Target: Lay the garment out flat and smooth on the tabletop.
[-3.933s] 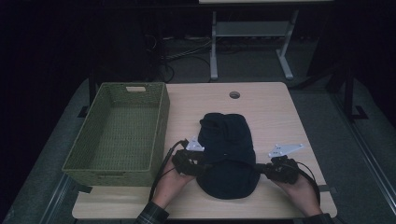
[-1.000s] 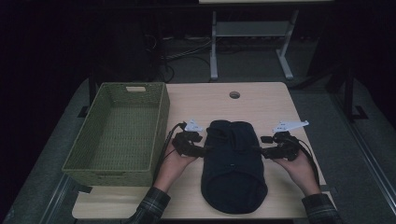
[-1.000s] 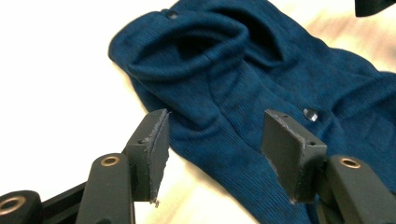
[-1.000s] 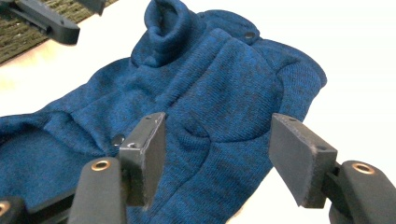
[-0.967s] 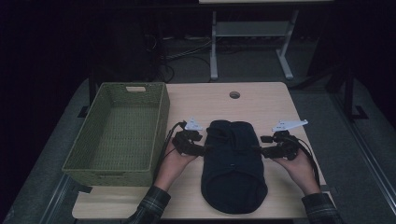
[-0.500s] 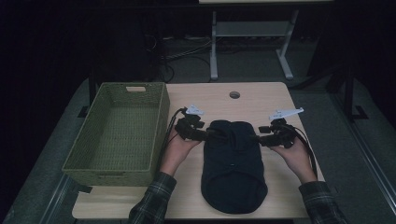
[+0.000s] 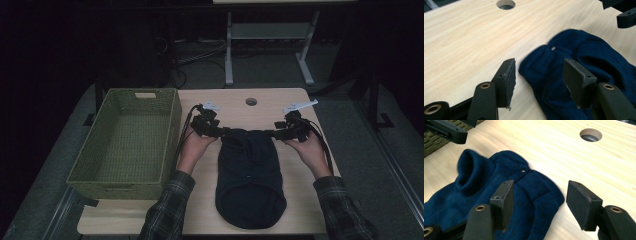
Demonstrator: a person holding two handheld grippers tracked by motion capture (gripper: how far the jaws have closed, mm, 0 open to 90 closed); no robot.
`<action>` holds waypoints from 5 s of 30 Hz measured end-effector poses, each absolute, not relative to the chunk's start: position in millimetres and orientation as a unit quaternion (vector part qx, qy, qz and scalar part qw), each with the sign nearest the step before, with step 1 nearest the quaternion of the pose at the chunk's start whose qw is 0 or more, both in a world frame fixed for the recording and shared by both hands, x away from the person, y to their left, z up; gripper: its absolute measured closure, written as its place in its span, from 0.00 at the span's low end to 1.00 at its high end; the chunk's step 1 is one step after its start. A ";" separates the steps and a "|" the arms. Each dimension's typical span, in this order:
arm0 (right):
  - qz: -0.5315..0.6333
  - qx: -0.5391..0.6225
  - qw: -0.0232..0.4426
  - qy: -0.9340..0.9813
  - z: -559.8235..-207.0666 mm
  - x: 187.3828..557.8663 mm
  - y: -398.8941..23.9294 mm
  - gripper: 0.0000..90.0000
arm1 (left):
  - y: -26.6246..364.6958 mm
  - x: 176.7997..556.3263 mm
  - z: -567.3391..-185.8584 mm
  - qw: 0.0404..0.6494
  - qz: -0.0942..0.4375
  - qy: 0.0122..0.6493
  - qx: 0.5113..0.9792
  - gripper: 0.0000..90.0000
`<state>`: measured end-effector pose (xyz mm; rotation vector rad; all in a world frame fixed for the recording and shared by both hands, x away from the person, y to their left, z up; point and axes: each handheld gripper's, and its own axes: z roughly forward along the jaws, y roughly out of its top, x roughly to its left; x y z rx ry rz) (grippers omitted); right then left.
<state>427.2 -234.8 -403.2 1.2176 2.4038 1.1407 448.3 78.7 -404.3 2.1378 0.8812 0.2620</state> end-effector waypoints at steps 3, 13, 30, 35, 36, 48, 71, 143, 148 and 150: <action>0.397 0.419 0.115 0.808 -405.2 435.5 -233.5 0.46 | 77.4 455.8 -411.2 0.389 0.101 0.353 0.844 0.48; 0.367 0.449 0.113 0.807 -423.3 459.9 -232.0 0.48 | 68.2 476.3 -437.6 0.370 0.086 0.369 0.848 0.48; 0.341 0.467 0.088 0.811 -455.6 474.5 -227.7 0.53 | 61.6 482.0 -460.0 0.334 0.067 0.372 0.863 0.52; 0.337 0.459 0.075 0.819 -459.4 474.6 -225.6 0.62 | 60.3 481.6 -459.7 0.332 0.065 0.364 0.868 0.59; 0.337 0.458 0.069 0.819 -460.0 474.6 -225.8 0.64 | 60.1 481.6 -459.7 0.332 0.062 0.363 0.868 0.61; 0.344 0.458 0.038 0.819 -465.3 473.4 -225.0 0.83 | 58.0 484.0 -460.2 0.339 0.036 0.356 0.870 0.73; 0.361 0.433 0.083 0.821 -427.9 468.2 -222.2 0.93 | 69.5 477.8 -425.0 0.377 0.069 0.348 0.856 0.91; 0.450 0.339 0.105 0.819 -414.4 312.0 -238.0 0.92 | 80.3 321.2 -410.9 0.424 0.124 0.243 0.864 0.89; 0.449 0.338 0.099 0.821 -419.0 300.7 -238.5 0.92 | 80.5 311.7 -414.9 0.422 0.115 0.240 0.867 0.89; 0.448 0.335 0.095 0.823 -421.3 295.0 -239.5 0.92 | 80.6 310.3 -415.7 0.421 0.112 0.239 0.868 0.89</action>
